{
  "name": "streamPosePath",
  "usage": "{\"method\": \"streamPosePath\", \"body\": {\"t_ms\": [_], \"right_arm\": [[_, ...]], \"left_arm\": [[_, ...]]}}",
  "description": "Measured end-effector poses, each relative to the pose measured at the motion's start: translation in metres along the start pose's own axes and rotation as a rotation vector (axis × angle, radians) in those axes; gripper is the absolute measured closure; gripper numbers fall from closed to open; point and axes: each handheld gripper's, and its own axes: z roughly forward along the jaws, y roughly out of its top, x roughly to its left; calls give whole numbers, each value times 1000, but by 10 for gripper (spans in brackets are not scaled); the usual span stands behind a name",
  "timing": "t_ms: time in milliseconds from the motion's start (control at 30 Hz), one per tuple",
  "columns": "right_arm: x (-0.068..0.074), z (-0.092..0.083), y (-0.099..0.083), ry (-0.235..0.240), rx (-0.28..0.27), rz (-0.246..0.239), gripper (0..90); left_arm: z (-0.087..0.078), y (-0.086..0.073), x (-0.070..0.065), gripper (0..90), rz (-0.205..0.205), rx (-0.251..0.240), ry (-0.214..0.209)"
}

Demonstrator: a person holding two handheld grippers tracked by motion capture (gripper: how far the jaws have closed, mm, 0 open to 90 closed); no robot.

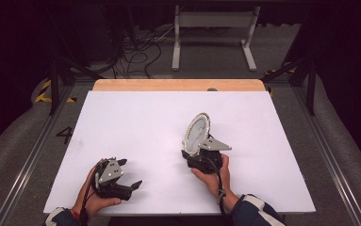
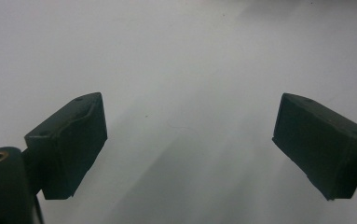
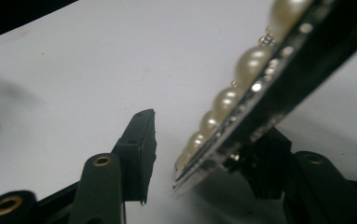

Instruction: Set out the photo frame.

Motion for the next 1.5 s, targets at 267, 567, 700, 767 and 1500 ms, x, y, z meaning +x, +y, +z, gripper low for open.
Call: {"method": "streamPosePath", "body": {"t_ms": [267, 567, 700, 767, 1500], "right_arm": [[-3, 0, 0, -14, -13, 29, 595], [-8, -6, 1, 28, 28, 21, 696], [-9, -10, -1, 44, 36, 22, 710], [-10, -12, -1, 54, 42, 20, 716], [-13, -35, -8, 113, 83, -23, 746]], "left_arm": [[-1, 0, 0, 101, 3, 2, 1], [3, 1, 1, 101, 8, 8, -7], [7, 3, 1, 101, 18, 13, -21], [9, 4, 1, 102, 24, 14, -28], [41, 36, 11, 100, 54, -20, -64]]}}
